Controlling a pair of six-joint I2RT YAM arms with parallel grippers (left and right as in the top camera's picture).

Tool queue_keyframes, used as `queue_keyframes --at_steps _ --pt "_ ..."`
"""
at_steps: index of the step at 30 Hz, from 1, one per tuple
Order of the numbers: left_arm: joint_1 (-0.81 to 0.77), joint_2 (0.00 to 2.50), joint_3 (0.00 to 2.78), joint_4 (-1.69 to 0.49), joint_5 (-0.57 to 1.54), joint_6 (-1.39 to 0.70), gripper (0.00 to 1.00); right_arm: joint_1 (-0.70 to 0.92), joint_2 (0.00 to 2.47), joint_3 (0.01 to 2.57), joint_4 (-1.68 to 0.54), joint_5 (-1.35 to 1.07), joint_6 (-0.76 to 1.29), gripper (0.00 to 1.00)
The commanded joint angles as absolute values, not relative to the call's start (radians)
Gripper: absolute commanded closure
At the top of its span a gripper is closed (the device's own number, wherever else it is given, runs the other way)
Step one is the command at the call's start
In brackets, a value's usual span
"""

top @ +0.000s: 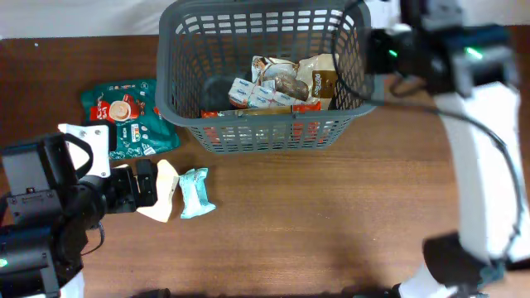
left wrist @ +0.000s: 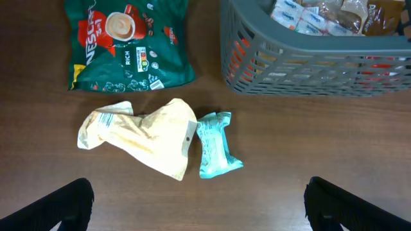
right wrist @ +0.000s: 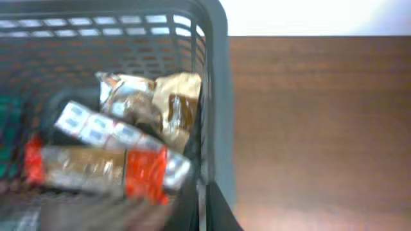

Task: Pack container
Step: 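Retract the right gripper to the right side of the table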

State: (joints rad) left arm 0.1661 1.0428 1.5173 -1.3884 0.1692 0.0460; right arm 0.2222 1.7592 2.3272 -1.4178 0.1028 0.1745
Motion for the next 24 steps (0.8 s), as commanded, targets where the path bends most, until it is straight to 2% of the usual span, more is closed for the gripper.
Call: queue_keyframes --at_steps 1,8,17,20,22,24 --pt "0.173 1.042 1.519 -1.386 0.184 0.062 0.01 0.218 1.676 2.338 -1.507 0.081 0.140 0.96" --pt "0.173 1.042 1.519 -1.386 0.184 0.062 0.01 0.217 1.473 2.195 -1.547 0.090 0.127 0.96" --pt "0.173 1.042 1.519 -1.386 0.184 0.062 0.01 0.217 1.088 1.702 -1.463 0.089 0.124 0.96" --pt "0.173 1.042 1.519 -1.386 0.184 0.062 0.01 0.217 0.983 1.608 -1.451 0.086 0.124 0.95" --pt "0.173 1.042 1.519 -1.380 0.184 0.062 0.01 0.217 0.919 1.583 -1.459 0.086 0.124 0.01" --pt "0.173 1.042 1.519 -1.365 0.184 0.062 0.01 0.217 0.889 1.580 -1.470 0.085 0.124 0.01"
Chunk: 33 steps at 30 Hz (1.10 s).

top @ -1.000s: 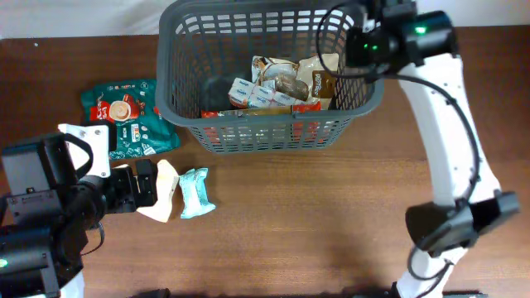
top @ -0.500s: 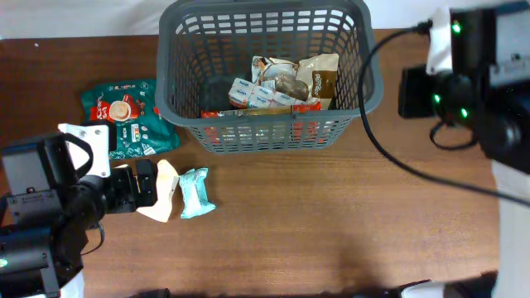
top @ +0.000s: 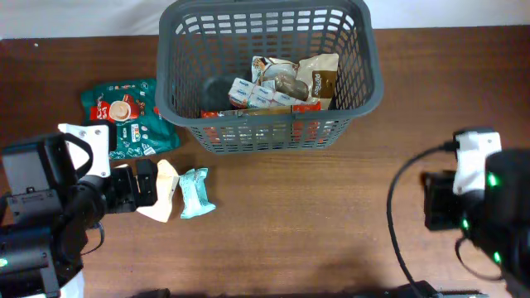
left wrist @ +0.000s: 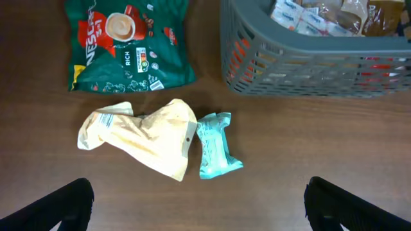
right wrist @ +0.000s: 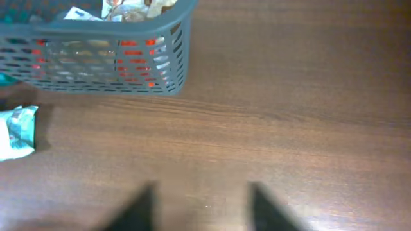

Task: Pack container
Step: 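Retract the right gripper to the right side of the table, then move the left gripper to the green pouch and grasp it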

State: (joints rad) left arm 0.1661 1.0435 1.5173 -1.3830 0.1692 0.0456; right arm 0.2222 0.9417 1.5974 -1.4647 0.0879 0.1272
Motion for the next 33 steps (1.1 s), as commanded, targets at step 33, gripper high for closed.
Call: queue_keyframes --at_steps 33 --pt "0.523 1.360 1.521 -1.191 0.177 -0.491 0.01 0.217 0.856 1.580 -1.487 0.086 0.124 0.01"
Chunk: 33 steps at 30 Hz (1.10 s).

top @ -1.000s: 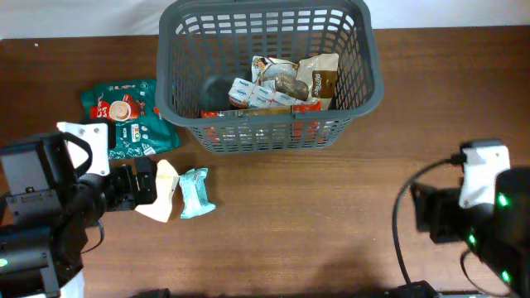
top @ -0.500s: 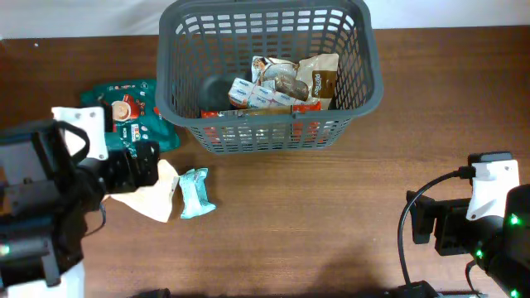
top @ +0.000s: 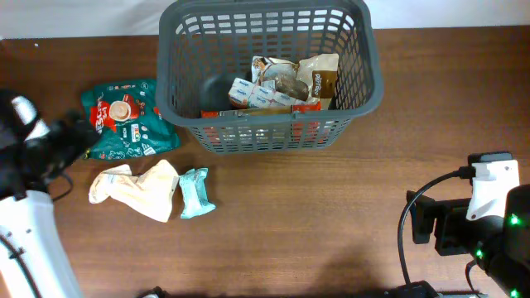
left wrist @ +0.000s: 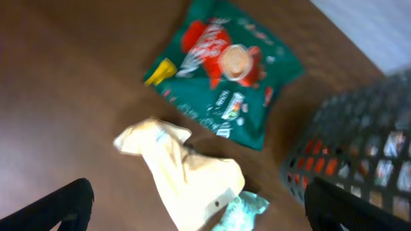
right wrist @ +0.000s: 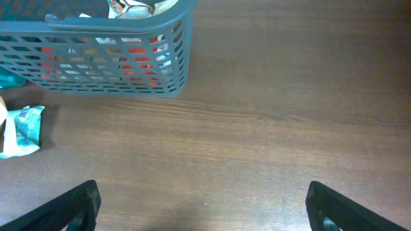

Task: Pack container
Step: 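Move the left gripper to the green pouch and grasp it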

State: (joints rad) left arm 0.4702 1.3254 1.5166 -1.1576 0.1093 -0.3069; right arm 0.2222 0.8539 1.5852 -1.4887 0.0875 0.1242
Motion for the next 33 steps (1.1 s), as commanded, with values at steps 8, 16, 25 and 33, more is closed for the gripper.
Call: queue_keyframes --at_steps 8,16,25,33 --pt "0.469 1.489 1.471 -1.112 0.207 -0.539 0.01 0.217 0.856 1.580 -1.487 0.086 0.124 0.01" --pt "0.466 1.439 1.119 -0.751 0.223 -0.696 0.01 0.217 0.856 1.580 -1.487 0.086 0.124 0.01" --pt "0.346 1.518 0.931 -0.415 0.240 -0.823 0.01 0.217 0.856 1.580 -1.487 0.086 0.124 0.01" --pt "0.317 1.676 0.931 -0.258 0.284 -0.941 0.01 0.217 0.856 1.580 -1.487 0.086 0.124 0.01"
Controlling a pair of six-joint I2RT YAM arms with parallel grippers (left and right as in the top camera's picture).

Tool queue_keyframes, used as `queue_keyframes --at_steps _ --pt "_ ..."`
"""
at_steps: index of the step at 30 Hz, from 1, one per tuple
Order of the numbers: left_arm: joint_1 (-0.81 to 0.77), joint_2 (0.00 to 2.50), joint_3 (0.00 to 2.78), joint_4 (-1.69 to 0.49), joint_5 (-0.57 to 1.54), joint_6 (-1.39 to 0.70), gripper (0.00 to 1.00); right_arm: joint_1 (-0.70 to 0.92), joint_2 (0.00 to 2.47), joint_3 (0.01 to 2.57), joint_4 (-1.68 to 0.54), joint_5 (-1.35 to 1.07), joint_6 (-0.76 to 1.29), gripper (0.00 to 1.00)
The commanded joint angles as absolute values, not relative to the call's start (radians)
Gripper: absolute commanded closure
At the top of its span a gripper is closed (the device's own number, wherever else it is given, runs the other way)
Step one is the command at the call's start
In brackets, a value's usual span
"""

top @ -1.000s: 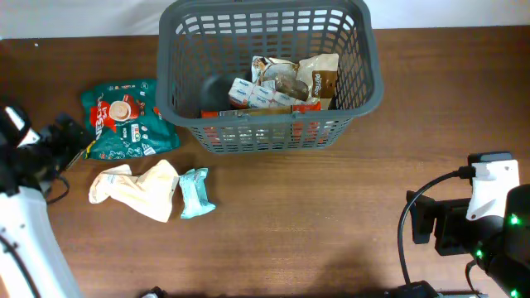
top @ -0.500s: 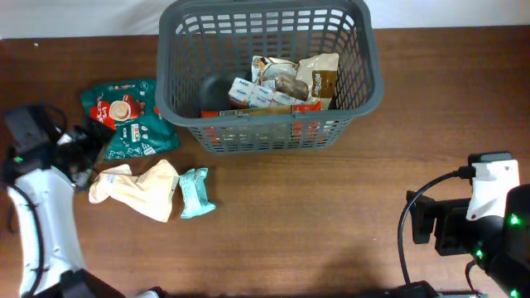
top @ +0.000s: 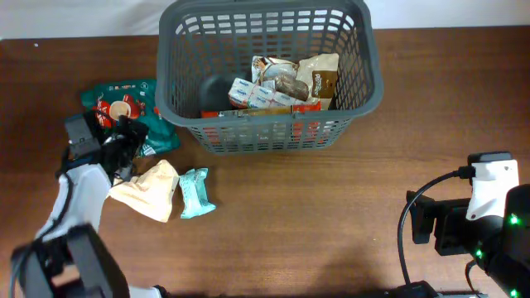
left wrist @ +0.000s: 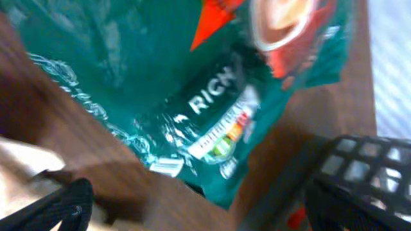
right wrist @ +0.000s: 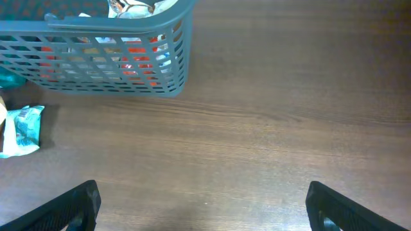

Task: Pack container
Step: 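Move the left gripper to the green pouch and grasp it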

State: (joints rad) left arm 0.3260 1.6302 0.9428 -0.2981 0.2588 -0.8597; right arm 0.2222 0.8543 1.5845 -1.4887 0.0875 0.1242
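The grey basket (top: 269, 128) stands at the back with several packets in it. A green coffee pouch (top: 116, 108) lies to its left. In front of the pouch lie a cream bag (top: 151, 190) and a teal packet (top: 195, 192). My left gripper (top: 128, 136) is open, low over the pouch's near edge. The left wrist view is blurred and filled by the pouch (left wrist: 192, 77), with the left gripper (left wrist: 205, 215) wide apart and holding nothing. My right gripper (right wrist: 205, 212) is open over bare table at the front right.
The right arm (top: 476, 228) stands at the front right corner. The basket's wall (left wrist: 359, 173) is close on the right of the left gripper. The right wrist view takes in the basket (right wrist: 96, 25) and the teal packet (right wrist: 19, 131).
My left gripper was high at the table's left edge, looking down on pouch and cream bag. Now it is close over the pouch's near edge by the basket. The right arm has not moved.
At first my left gripper rested open in front of the cream bag, and the right one was at the basket's right rim. Then the right arm stood at the front right and stayed. The left arm went to the left edge, and is now over the pouch.
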Motion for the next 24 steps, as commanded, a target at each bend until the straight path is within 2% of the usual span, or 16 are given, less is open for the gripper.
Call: queue_keyframes --at_steps 1,10,14,21,22,24 --pt "0.317 1.690 0.931 -0.231 0.282 -0.956 0.01 0.217 0.856 1.580 -1.487 0.086 0.124 0.01" --pt "0.318 1.804 0.988 -0.166 0.282 -1.002 0.02 0.217 0.856 1.580 -1.487 0.086 0.124 0.01" --pt "0.316 1.858 1.045 -0.180 0.282 -1.002 0.41 0.217 0.856 1.580 -1.487 0.086 0.124 0.01" --pt "0.317 1.890 1.093 -0.210 0.258 -1.002 0.93 0.217 0.856 1.580 -1.487 0.086 0.124 0.01" --pt "0.317 1.890 1.097 -0.217 0.250 -1.002 0.98 0.217 0.856 1.580 -1.487 0.086 0.124 0.01" --pt "0.317 1.890 1.106 -0.228 0.232 -0.994 0.98 0.217 0.856 1.580 -1.487 0.086 0.124 0.01"
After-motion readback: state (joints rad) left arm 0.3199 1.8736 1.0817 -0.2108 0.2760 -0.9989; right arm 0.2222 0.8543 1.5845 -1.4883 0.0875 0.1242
